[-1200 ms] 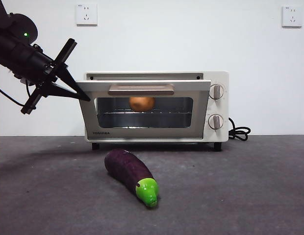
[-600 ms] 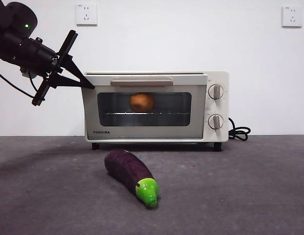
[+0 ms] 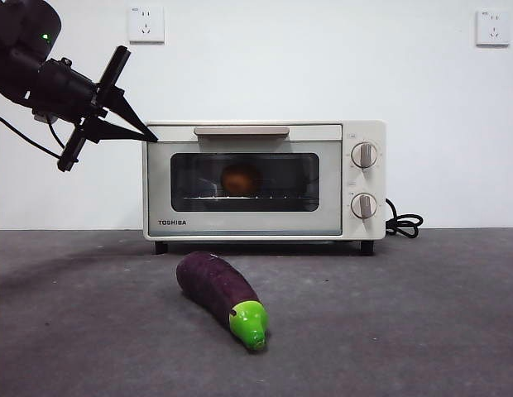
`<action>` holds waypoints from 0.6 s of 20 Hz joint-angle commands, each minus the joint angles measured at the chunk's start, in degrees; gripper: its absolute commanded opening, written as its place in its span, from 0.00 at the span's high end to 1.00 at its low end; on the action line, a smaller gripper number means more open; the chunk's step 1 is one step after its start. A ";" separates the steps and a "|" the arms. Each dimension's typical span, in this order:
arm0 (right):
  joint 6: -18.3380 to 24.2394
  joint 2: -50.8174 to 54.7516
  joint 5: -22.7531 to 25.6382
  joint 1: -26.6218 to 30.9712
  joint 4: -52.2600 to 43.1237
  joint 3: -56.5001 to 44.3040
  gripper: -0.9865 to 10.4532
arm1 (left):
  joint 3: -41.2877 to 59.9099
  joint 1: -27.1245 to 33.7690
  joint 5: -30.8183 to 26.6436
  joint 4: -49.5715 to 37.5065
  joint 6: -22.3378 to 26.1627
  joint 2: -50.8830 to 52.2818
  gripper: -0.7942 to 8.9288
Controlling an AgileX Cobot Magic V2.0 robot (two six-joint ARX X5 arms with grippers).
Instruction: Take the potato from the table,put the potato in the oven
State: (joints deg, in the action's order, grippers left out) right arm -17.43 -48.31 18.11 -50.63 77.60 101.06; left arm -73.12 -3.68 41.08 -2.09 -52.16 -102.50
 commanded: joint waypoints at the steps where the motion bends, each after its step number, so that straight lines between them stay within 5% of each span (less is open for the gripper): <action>1: -0.83 0.09 0.63 -0.04 1.33 -0.26 0.91 | -0.20 0.00 2.51 -0.48 0.24 0.42 0.92; 6: -1.05 0.09 0.63 -0.04 1.33 -0.26 0.91 | -0.20 0.00 3.50 1.77 5.46 2.49 0.92; 12: -1.01 0.09 3.30 -0.04 1.33 -0.50 0.91 | -0.20 0.00 2.16 10.93 18.03 8.76 0.92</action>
State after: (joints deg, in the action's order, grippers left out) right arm -17.82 -48.31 20.51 -50.63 77.60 100.97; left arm -73.12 -3.68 43.48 7.49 -41.06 -94.56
